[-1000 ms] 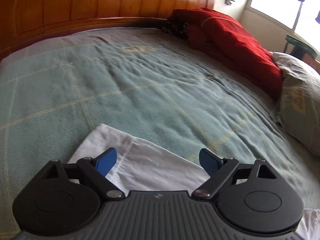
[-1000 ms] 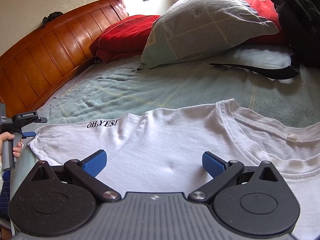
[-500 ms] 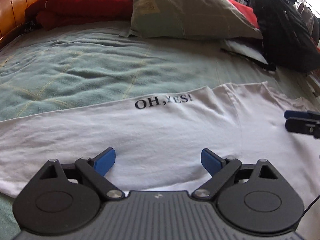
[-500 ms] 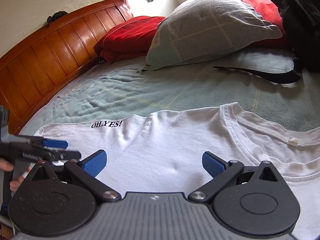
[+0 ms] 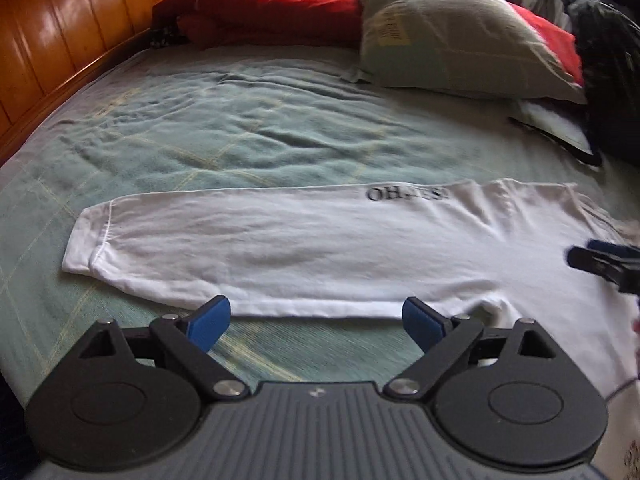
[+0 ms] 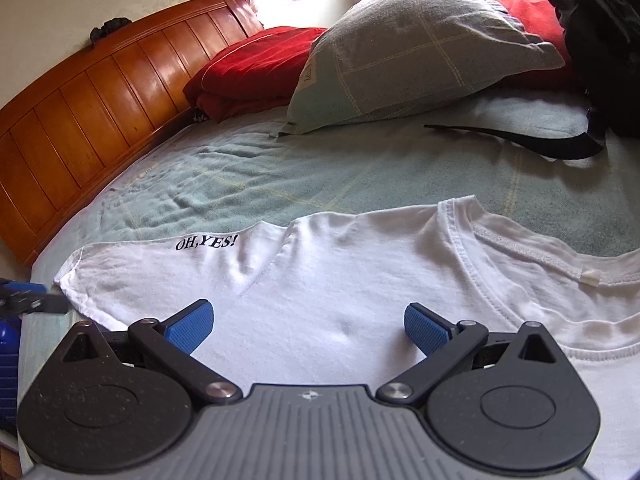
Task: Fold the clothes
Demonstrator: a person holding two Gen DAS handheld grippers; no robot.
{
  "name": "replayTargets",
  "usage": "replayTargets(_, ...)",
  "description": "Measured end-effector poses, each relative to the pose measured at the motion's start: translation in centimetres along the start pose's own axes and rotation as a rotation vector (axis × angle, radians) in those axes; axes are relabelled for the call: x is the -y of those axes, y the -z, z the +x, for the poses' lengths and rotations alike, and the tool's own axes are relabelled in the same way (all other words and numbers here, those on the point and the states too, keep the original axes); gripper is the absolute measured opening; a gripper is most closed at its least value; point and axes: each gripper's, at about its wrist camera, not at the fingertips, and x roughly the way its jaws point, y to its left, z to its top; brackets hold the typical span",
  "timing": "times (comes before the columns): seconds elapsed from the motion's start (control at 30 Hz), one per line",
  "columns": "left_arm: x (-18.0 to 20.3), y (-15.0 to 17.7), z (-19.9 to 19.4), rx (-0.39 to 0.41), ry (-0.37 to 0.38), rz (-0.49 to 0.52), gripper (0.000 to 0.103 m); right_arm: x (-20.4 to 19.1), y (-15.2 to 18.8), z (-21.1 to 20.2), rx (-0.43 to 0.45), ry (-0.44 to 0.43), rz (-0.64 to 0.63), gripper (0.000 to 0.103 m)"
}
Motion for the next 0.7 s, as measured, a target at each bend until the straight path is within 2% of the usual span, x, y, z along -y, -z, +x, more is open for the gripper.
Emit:
replayTargets(0.17,3.5,2.7,-7.1,0.072,0.021,0.201,0.096,-0.5,-0.3,-0.6,0.008,-0.003,-0.006,0.103)
replayTargets(0.3,4.6,5.9,-10.4,0.111,0.063,0.313,0.098,-1.1,-1.6,-3.0,0.025,-0.035,0.028,0.103)
replayTargets(0.43,6.3,9.2,-9.7,0.129,0.103,0.407,0.1,-1.8,-2.8,-5.4,0.042,-0.066,0.062,0.103)
replayTargets(0.53,8.1,11.2,-7.9,0.146,0.15,0.475,0.1,-3.3,-3.5,-9.9,0.049,0.004,-0.051,0.103)
replayTargets(0.6,9.3,12.1,-6.2,0.15,0.181,0.484,0.1,-4.0,-3.1,-13.2,0.028,0.065,-0.155,0.103)
replayTargets(0.7,10.8,13.1,-4.3,0.145,0.225,0.473,0.1,-4.0,-0.8,-18.7,-0.001,0.161,-0.281,0.103)
